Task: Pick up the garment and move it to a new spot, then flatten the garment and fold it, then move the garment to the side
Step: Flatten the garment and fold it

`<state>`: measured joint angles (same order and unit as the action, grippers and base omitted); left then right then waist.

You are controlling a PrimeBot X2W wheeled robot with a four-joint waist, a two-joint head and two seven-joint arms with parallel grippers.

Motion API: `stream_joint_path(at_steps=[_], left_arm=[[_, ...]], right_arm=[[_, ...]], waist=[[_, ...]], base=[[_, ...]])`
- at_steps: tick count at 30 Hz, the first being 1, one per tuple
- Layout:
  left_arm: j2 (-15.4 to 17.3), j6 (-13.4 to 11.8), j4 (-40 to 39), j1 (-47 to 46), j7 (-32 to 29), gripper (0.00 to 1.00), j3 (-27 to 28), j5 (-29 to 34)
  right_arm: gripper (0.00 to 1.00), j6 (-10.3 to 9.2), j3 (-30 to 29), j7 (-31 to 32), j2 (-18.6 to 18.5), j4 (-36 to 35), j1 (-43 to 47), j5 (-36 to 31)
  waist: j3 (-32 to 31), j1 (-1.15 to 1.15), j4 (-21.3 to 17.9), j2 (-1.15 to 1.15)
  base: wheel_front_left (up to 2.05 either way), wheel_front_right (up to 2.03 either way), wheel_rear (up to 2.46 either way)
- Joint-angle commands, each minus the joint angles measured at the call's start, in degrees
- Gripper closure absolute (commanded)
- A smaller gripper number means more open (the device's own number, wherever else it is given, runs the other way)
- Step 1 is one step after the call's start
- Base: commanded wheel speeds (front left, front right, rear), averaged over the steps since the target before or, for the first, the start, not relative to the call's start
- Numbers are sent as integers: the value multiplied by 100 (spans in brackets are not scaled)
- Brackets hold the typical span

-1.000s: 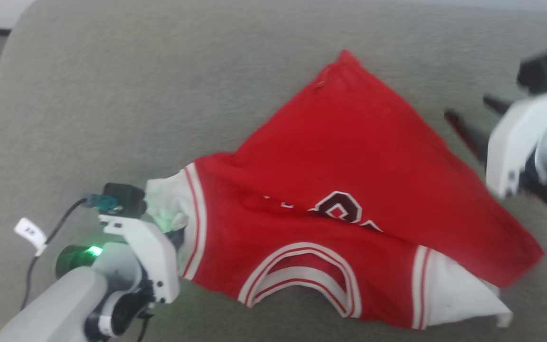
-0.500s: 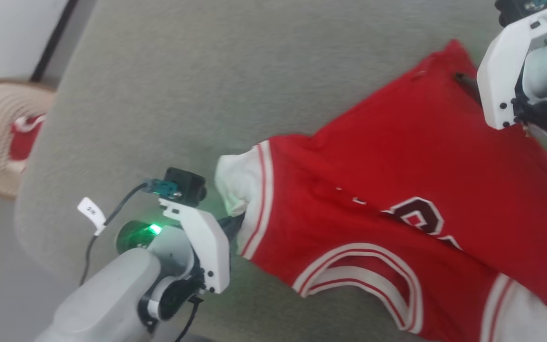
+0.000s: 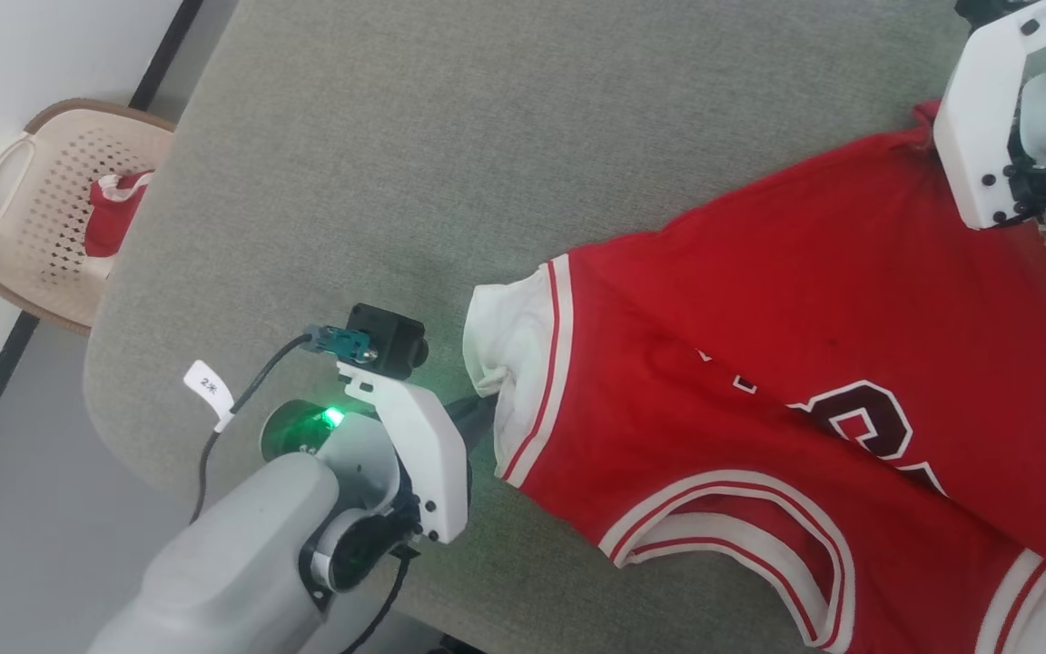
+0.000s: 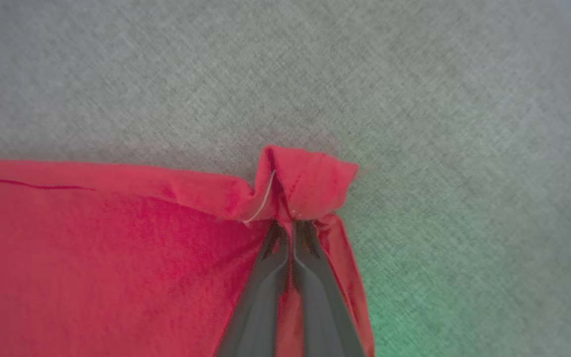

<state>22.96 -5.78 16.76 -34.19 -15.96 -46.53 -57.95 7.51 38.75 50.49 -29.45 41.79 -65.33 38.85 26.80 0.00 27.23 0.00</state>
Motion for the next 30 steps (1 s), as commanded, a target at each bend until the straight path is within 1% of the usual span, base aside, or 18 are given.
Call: stream_joint_path(at_steps=[1, 4, 9, 12, 17, 20, 22, 25, 27, 28, 30], left_arm=[[102, -70, 233, -3, -7, 100, -2, -17], [198, -95, 324, -135, -34, 100, 85, -32], [488, -168, 248, -522, -208, 100, 289, -1], [798, -219, 155, -847, -419, 100, 406, 66], [1296, -407, -8, -1476, -913, 100, 604, 168], [1540, -489, -67, -1887, -1197, 100, 719, 207], [1675, -488, -59, -2158, -1359, 100, 764, 260], [1836, -453, 6, -2567, -1549, 100, 819, 368], [1907, -423, 91, -2830, -1636, 100, 855, 388], [1953, -365, 213, -3080, -1697, 100, 870, 454], [1944, -305, 335, -3299, -1761, 100, 857, 513]], right_arm=[[100, -6, 206, 53, -87, 320, 368, -1], [100, -8, 251, -188, -124, 302, 192, 89], [100, -7, 393, -620, -137, 93, -124, 297], [100, -3, 478, -861, -116, -96, -244, 456], [100, -3, 593, -1220, -243, -439, -336, 657], [100, -3, 605, -1417, -295, -618, -433, 699], [100, -3, 514, -1560, -263, -726, -453, 805], [100, -3, 433, -1739, -262, -839, -543, 770], [100, -3, 351, -1824, -220, -922, -579, 783], [100, -3, 251, -1893, -190, -960, -607, 780], [100, -3, 135, -1952, -157, -1010, -657, 736]], waist=[[-24, 0, -50, 0], [-103, 0, -198, 0], [-324, 0, -576, 0], [-510, 0, -854, 0], [-836, 0, -1333, 0], [-1014, 0, -1609, 0], [-1132, 0, -1781, 0], [-1310, 0, -2010, 0], [-1417, 0, -2137, 0], [-1524, 0, -2244, 0], [-1619, 0, -2333, 0]], base=[[0, 0, 0], [0, 0, 0], [0, 0, 0], [0, 0, 0], [0, 0, 0], [0, 0, 0], [0, 0, 0], [0, 0, 0], [0, 0, 0], [0, 0, 0], [0, 0, 0]])
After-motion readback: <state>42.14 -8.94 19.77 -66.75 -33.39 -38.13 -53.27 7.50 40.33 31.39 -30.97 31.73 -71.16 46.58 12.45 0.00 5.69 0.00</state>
